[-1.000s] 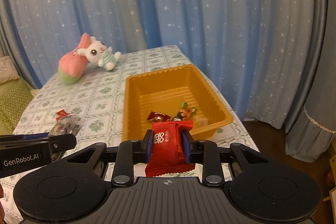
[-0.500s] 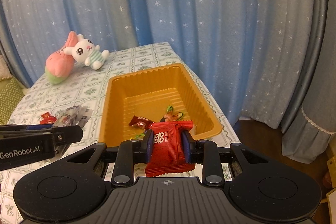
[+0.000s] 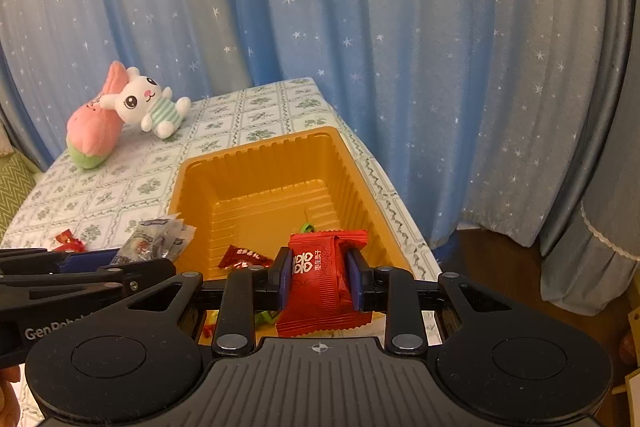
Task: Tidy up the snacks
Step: 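Carry both packets over the orange tray and open both tools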
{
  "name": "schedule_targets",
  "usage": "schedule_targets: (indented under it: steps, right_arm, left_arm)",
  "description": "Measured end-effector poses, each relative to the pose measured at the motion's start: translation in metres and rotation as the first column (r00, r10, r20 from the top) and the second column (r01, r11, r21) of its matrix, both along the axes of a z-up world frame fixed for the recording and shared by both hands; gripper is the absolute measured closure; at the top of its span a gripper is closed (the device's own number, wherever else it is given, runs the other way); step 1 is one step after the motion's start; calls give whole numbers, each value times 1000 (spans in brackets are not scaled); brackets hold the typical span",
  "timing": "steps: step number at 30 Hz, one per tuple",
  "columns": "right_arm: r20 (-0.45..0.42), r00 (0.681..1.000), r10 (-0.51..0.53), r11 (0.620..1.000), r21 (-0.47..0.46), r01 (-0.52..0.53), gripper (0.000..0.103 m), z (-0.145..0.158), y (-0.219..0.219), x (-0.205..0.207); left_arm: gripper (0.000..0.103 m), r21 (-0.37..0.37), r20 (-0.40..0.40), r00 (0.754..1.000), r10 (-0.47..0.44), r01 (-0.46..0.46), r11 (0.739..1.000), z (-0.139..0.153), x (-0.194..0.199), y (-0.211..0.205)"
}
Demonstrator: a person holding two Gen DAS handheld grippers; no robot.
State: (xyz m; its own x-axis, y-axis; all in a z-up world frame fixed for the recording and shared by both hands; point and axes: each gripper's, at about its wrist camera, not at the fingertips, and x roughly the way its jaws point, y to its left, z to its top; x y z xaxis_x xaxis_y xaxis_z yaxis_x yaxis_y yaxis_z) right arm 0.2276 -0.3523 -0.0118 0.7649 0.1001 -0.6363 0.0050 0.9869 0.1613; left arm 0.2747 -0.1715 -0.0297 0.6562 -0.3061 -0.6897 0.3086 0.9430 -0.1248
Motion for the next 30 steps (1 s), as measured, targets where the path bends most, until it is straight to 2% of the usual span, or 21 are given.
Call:
schedule_targets:
  steps: [14,18,19,30]
  right_arm:
    - [-6,1000,-4,1000,-11,4,74,-4,-5,23]
    - [-6,1000,-3,1000,-13,3,74,-4,-5,26]
    - [-7,1000,-3,1000,-12,3,74,-4,-6,26]
    - [-15,1000,-6,1000,16,6,74,-5,-6,24]
  left_arm:
    - [69,4,-11,1000,-7,7,1000,-9,31,-9]
    - [66,-16,-11,1000,-6,6,1000,-11,36,-6]
    - [63,-16,-10,1000,-2,2,1000,-10,36,-4]
    - [60,1,8,999,53,-53,999,-6,16,26]
